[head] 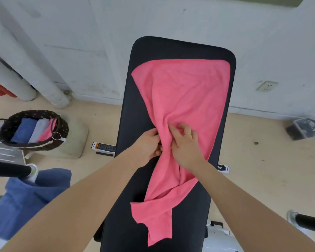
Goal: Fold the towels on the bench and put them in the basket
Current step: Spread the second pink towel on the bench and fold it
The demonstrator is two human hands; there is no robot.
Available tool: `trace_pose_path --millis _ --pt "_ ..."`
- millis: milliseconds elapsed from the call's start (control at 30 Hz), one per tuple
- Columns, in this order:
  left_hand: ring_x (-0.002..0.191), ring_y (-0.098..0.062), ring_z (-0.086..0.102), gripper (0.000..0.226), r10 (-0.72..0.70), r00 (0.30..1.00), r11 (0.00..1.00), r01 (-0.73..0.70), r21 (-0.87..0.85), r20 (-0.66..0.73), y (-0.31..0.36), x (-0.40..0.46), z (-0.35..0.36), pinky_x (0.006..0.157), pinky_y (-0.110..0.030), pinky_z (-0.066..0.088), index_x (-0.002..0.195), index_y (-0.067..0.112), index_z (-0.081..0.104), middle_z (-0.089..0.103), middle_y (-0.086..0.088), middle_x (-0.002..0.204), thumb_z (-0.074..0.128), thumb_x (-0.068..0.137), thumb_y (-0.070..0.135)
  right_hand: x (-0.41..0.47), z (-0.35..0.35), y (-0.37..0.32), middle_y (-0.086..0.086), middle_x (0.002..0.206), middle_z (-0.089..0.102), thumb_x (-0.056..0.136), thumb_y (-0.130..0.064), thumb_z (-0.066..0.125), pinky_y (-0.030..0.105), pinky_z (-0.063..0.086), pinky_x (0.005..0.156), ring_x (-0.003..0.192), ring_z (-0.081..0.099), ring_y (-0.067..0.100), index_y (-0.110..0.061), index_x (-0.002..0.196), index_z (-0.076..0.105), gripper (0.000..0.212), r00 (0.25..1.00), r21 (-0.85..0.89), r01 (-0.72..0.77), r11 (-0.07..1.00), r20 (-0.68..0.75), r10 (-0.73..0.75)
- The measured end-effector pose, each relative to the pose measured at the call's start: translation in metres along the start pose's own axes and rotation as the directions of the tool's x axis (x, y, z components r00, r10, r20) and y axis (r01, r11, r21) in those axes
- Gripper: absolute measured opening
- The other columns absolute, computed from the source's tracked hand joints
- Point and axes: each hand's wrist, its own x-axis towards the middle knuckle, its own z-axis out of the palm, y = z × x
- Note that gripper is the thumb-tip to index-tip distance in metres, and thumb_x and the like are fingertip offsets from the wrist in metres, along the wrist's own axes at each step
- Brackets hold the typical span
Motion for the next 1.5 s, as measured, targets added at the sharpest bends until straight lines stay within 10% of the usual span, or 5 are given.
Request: trace_pose_path --millis 433,733,1000,1200,1500 --pt "0.064 -0.013 0.041 0.021 0.431 0.726 0.889 -0.240 0.390 -0.535 -0.011 -0.017 -0.069 0.058 -0.027 0.034 0.092 0.009 0.049 0.045 0.001 0.070 0.039 0.099 0.025 -0.009 0.019 0.008 -0.004 0.155 -0.020 0.089 -0.043 0.047 0.051 -0.006 0.115 0.143 -0.015 0.024 -0.039 0.146 -0.009 0.080 0.989 -0.191 -0.021 0.981 0.137 0.048" --pt "0.092 -0.013 0.061 0.021 0.023 0.995 0.951 0.007 0.308 -0.092 -0.080 -0.046 -0.085 0.080 -0.027 0.047 0.104 0.014 0.054 0.065 -0.002 0.100 0.064 0.087 0.021 -0.010 0.037 0.009 -0.001 0.150 -0.035 0.082 -0.038 0.059 0.056 -0.009 0.111 0.141 -0.025 0.023 -0.036 0.141 -0.026 0.104 0.988 -0.365 -0.050 0.930 0.116 0.098" --pt "0.099 -0.028 0.060 0.011 0.079 0.992 0.936 -0.041 0.349 -0.095 -0.105 -0.044 -0.077 0.088 -0.040 0.050 0.084 0.015 0.049 0.061 -0.010 0.100 0.050 0.094 0.017 -0.078 0.084 -0.008 0.010 0.100 0.066 0.083 -0.022 0.047 0.045 0.047 0.091 0.088 0.064 0.032 -0.011 0.099 0.065 0.026 0.822 -0.443 0.379 0.813 -0.242 -0.516" --pt "0.104 -0.024 0.060 0.015 0.039 0.998 0.990 -0.033 0.141 -0.039 -0.127 -0.046 -0.070 0.097 -0.048 0.047 0.095 0.019 0.048 0.061 -0.012 0.110 0.045 0.096 0.034 -0.114 0.134 0.000 0.000 0.091 0.069 0.062 -0.026 0.074 0.059 0.040 0.092 0.098 0.067 0.022 -0.018 0.097 0.069 0.036 0.894 -0.450 0.410 0.793 0.025 -0.447" --pt "0.098 -0.016 0.059 0.053 -0.138 0.965 0.702 -0.063 0.710 0.222 -0.124 -0.052 -0.084 0.081 -0.026 0.050 0.122 0.015 0.049 0.061 0.001 0.104 0.073 0.075 0.019 -0.102 0.129 0.028 0.003 0.092 0.070 0.062 -0.010 0.069 0.060 0.041 0.091 0.103 0.066 0.019 -0.016 0.085 0.068 0.024 0.814 -0.494 0.508 0.706 0.008 -0.580"
